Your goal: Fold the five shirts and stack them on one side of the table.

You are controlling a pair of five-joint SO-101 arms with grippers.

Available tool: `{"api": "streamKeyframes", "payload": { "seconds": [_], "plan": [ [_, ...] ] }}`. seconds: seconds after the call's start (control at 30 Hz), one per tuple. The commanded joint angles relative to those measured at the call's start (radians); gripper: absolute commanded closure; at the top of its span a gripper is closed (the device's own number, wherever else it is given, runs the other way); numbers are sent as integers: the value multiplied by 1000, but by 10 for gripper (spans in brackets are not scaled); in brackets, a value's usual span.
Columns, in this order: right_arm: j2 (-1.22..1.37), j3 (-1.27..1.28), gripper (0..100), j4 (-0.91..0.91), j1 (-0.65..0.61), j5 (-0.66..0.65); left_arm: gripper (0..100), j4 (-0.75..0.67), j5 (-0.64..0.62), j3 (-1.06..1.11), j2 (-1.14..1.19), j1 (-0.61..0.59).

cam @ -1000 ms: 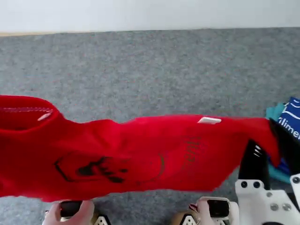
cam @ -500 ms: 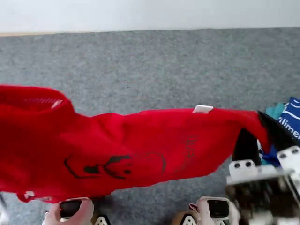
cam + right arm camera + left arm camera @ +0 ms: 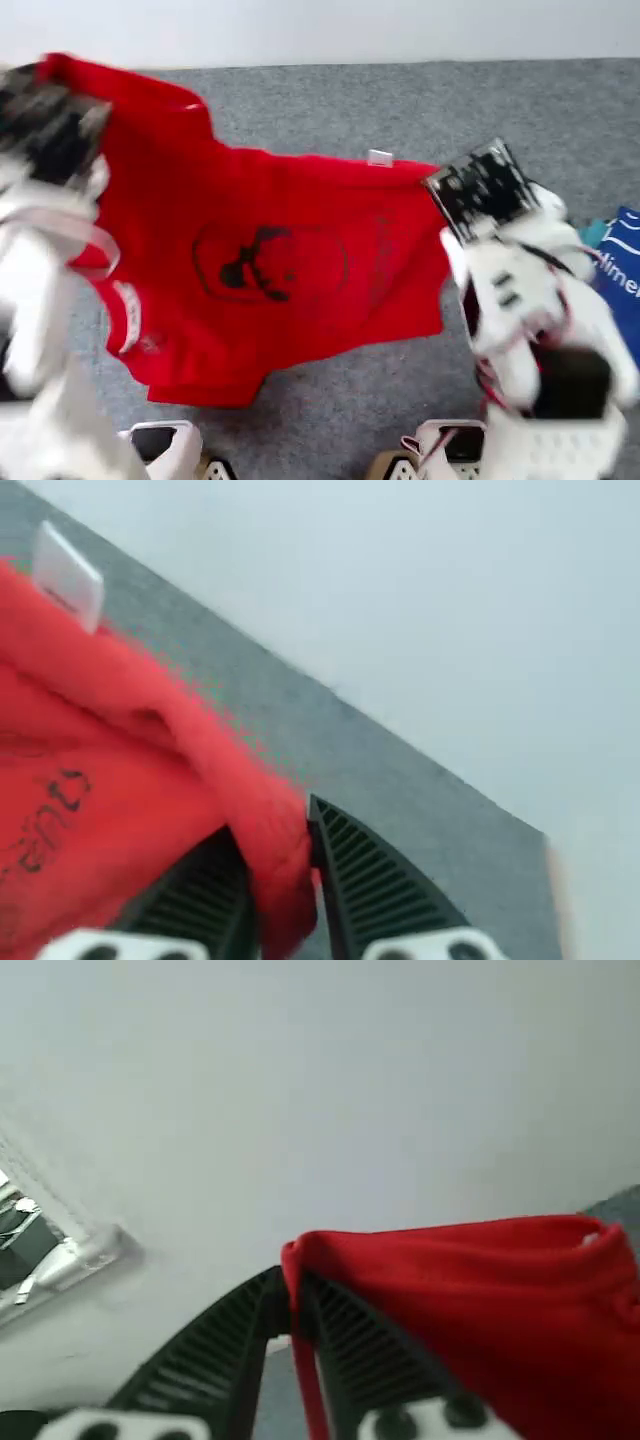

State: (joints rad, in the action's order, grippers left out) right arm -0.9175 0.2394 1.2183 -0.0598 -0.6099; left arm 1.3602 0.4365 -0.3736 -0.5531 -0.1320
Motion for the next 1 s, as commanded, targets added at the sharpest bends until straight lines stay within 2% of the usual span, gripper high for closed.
{"api": "streamKeyframes", "payload": {
  "seconds": [0.0, 0.23, 0.4, 0.6, 0.97],
  "plan": [
    [-12, 180, 987, -229, -18, -14, 997, -224, -43, 229, -2, 37],
    [47, 466, 988, -611, -13, -54, 997, -761, -86, 682, -2, 41],
    [223, 442, 988, -742, 2, -51, 997, -990, -84, 872, 0, 41],
    [452, 310, 988, -808, 5, -51, 997, -1099, -87, 854, 144, 40],
    [858, -91, 988, -802, 4, -51, 997, -1100, -89, 447, 600, 35]
  ]
}}
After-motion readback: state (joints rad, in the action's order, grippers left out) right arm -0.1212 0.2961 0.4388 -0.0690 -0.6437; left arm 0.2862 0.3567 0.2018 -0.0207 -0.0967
